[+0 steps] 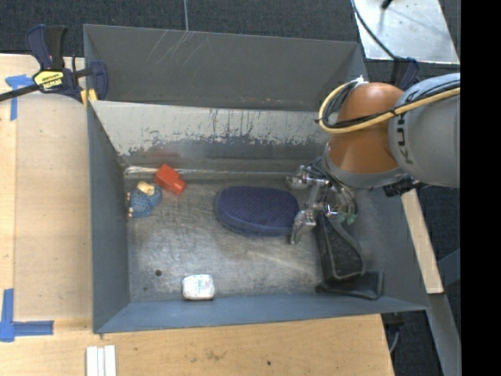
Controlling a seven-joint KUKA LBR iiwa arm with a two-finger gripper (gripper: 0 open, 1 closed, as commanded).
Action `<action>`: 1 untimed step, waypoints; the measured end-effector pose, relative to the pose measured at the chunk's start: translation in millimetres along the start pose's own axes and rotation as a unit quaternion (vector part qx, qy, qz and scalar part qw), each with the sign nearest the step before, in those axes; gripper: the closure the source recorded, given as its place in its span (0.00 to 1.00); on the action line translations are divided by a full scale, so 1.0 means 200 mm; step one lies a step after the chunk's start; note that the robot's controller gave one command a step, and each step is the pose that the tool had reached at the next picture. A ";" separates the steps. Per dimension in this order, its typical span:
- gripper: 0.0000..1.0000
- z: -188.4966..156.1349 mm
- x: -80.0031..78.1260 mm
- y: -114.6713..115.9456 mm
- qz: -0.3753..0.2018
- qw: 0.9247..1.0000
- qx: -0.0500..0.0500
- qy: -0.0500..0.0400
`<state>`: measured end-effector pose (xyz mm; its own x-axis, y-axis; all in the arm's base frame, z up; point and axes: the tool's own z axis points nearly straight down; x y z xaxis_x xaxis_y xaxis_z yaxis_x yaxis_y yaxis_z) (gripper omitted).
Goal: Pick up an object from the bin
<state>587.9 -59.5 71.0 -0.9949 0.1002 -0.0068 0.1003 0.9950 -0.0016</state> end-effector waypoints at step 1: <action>1.00 -0.03 -0.03 0.00 0.001 1.000 0.000 -0.010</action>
Offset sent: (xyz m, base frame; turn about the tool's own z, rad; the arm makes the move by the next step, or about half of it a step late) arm 0.0000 0.0000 0.0000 0.0000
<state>592.8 -60.9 77.4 -0.9944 0.1026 -0.0262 0.1027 0.9947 -0.0011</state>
